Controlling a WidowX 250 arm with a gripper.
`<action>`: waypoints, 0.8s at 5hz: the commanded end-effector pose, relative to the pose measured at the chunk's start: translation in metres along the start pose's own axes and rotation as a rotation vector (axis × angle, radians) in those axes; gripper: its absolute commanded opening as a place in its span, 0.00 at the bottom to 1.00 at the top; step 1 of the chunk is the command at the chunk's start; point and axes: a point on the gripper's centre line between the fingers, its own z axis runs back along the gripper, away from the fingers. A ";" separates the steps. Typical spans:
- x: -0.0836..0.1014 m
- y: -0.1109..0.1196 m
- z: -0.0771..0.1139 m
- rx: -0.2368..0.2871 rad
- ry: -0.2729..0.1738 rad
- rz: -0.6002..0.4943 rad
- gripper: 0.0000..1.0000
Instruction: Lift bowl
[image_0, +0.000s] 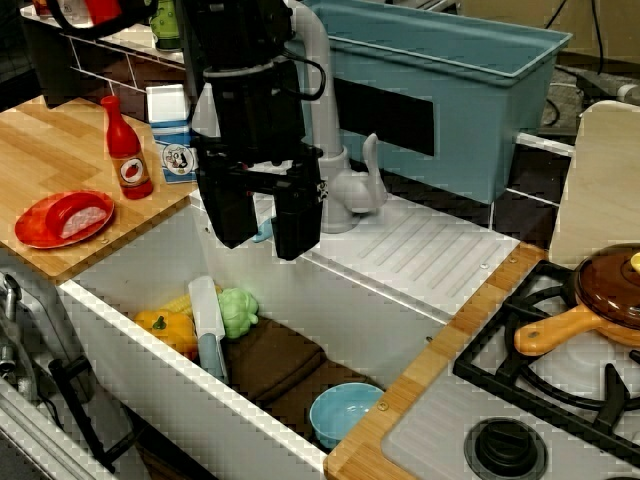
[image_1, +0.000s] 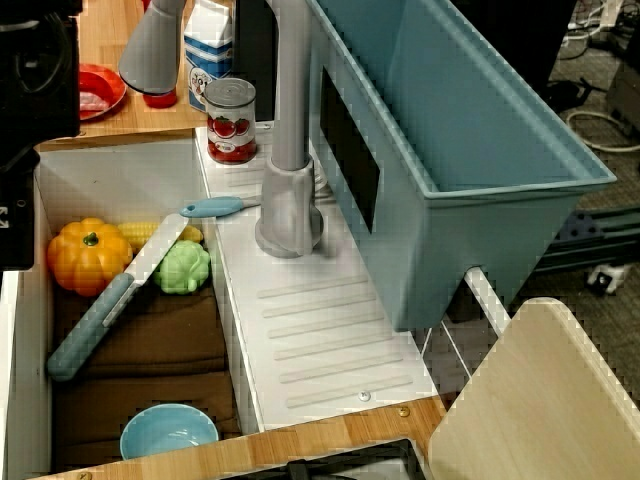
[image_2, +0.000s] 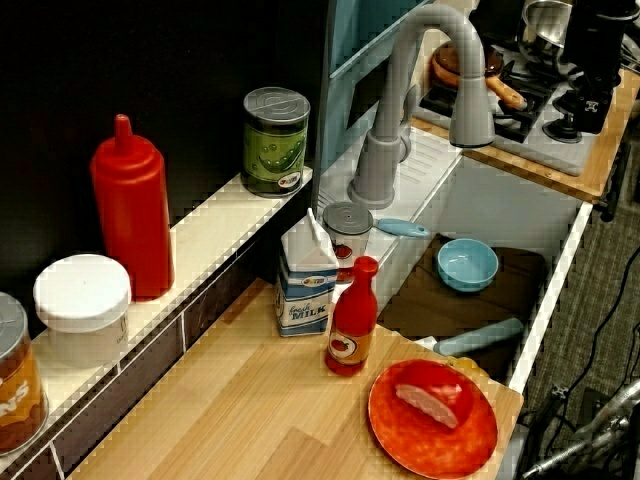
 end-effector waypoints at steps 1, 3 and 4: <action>0.000 0.000 0.000 0.000 0.000 0.000 1.00; 0.018 -0.009 -0.047 0.047 0.004 0.018 1.00; 0.026 -0.012 -0.062 0.066 0.001 0.022 1.00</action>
